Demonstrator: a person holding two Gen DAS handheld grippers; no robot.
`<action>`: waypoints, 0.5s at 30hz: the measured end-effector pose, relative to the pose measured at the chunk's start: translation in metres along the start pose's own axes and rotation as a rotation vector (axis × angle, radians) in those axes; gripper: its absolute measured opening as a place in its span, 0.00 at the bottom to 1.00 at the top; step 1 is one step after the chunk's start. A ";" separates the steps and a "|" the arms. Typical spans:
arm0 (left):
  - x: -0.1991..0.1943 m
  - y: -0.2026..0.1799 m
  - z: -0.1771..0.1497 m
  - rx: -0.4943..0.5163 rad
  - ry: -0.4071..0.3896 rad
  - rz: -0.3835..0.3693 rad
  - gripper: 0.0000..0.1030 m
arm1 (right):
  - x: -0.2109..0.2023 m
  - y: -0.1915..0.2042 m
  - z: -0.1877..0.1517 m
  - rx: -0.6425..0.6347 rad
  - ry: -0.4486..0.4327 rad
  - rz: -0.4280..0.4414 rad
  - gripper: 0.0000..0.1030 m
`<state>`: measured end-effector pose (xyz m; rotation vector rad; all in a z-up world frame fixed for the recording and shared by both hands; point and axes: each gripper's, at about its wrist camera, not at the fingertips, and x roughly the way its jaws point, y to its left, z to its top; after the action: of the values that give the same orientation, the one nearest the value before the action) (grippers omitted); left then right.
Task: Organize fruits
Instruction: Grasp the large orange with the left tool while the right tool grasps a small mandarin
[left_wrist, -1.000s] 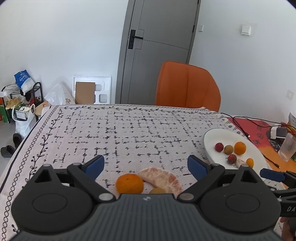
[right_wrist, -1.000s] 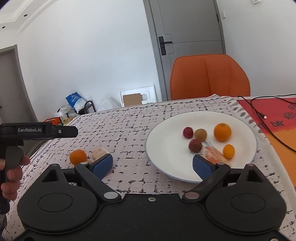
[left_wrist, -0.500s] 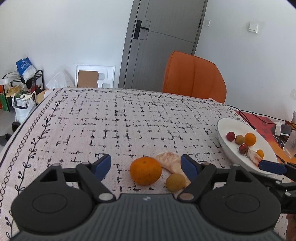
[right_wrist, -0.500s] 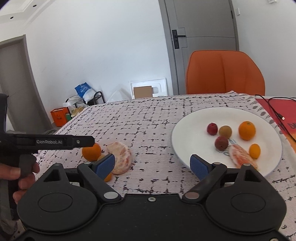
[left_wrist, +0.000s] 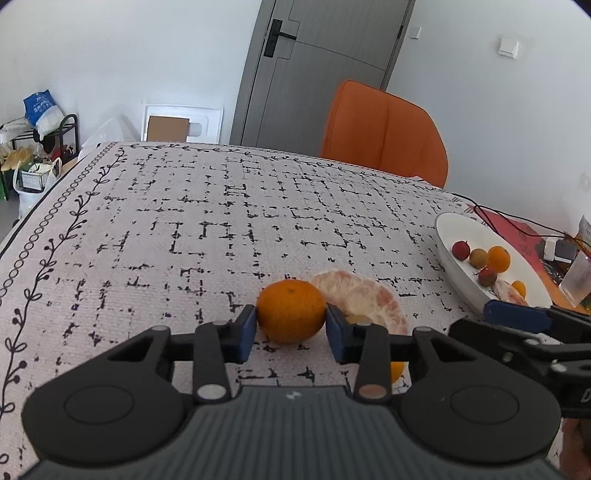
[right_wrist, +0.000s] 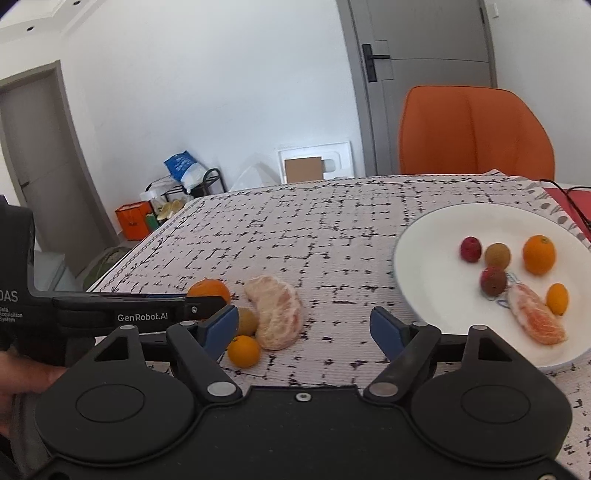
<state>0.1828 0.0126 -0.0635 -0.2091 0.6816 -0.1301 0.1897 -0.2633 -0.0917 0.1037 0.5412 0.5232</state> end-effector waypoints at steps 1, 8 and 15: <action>-0.001 0.001 0.000 -0.002 -0.001 0.003 0.38 | 0.001 0.002 0.000 -0.003 0.006 0.007 0.72; -0.014 0.010 -0.003 -0.007 -0.013 0.020 0.38 | 0.011 0.012 -0.003 0.012 0.046 0.058 0.64; -0.026 0.020 -0.003 -0.018 -0.029 0.036 0.38 | 0.022 0.027 -0.007 -0.013 0.084 0.081 0.60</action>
<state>0.1621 0.0366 -0.0548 -0.2157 0.6574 -0.0863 0.1899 -0.2297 -0.1019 0.0917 0.6177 0.6117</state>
